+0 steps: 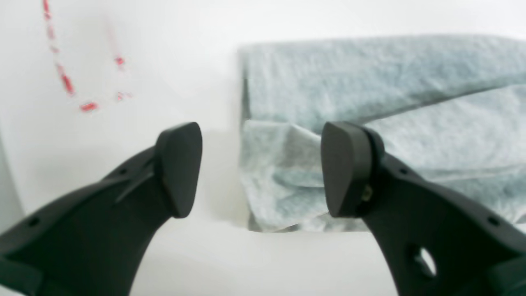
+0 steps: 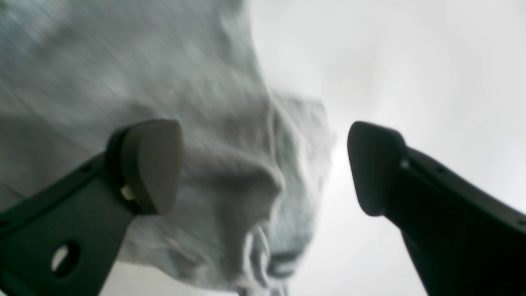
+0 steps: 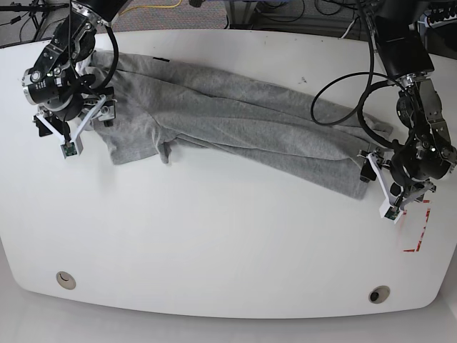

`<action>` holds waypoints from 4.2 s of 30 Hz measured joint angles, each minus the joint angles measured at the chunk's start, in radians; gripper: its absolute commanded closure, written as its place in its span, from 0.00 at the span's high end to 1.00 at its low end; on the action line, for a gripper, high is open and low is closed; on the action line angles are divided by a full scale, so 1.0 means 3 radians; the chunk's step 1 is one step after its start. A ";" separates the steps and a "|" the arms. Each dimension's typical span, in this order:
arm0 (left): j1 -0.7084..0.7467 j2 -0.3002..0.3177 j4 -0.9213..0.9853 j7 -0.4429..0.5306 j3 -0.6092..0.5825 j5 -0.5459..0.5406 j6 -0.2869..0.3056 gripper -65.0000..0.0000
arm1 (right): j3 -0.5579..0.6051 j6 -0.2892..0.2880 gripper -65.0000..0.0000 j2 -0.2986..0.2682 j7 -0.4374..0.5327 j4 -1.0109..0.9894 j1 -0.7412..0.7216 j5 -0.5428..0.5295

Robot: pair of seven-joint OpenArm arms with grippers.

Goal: Fold the T-shirt properly
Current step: 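Drag the held shirt ends with both grippers to straighten the strip, then release the right gripper and regrasp the shirt end beside it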

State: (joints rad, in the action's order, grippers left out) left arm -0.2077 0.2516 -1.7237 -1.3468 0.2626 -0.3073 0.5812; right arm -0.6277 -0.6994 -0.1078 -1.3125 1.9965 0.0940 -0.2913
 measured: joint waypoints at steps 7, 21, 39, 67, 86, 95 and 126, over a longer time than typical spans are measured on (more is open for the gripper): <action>0.0058 -0.0182 0.0284 0.0549 -0.0142 0.0443 -0.0058 0.48 | 0.0022 0.0001 0.25 0.0200 0.0014 -0.0191 0.0046 -0.0237; 0.0455 -0.0112 0.0795 0.1053 -0.0145 0.0767 -0.0014 0.34 | 0.0024 0.0001 0.19 0.0127 0.0413 -0.0809 0.0334 0.0037; 0.0703 -0.0294 0.0441 0.0670 -0.0149 0.0697 -0.0014 0.34 | 0.0502 -0.0074 0.19 -0.0777 0.1640 -0.2340 -0.0261 -0.0098; 0.0807 -0.0373 -0.0337 0.0057 -0.0150 0.0763 -0.0014 0.34 | 0.0603 0.0009 0.71 -0.0721 0.0580 -0.0928 -0.0579 0.0282; 0.0651 -0.0357 -0.0576 -0.0046 -0.0150 0.0760 -0.0014 0.34 | 0.0623 0.0005 0.71 -0.0779 0.1364 -0.3091 -0.1411 0.0343; 0.0614 -0.0356 -0.0576 -0.0047 -0.0149 0.0762 -0.0014 0.34 | 0.0613 0.0010 0.71 -0.0806 0.1523 -0.3297 -0.1437 0.0338; 0.0608 -0.0356 -0.0571 -0.0047 -0.0149 0.0763 -0.0014 0.34 | 0.1015 0.0011 0.00 -0.0604 0.1629 -0.3215 -0.1399 0.0231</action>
State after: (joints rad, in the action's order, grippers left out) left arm -0.0254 0.1448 -1.8950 -1.3609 0.2180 -0.0784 0.5770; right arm -0.3233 -0.6960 -0.2890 -0.8238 1.0321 -0.3256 -0.2218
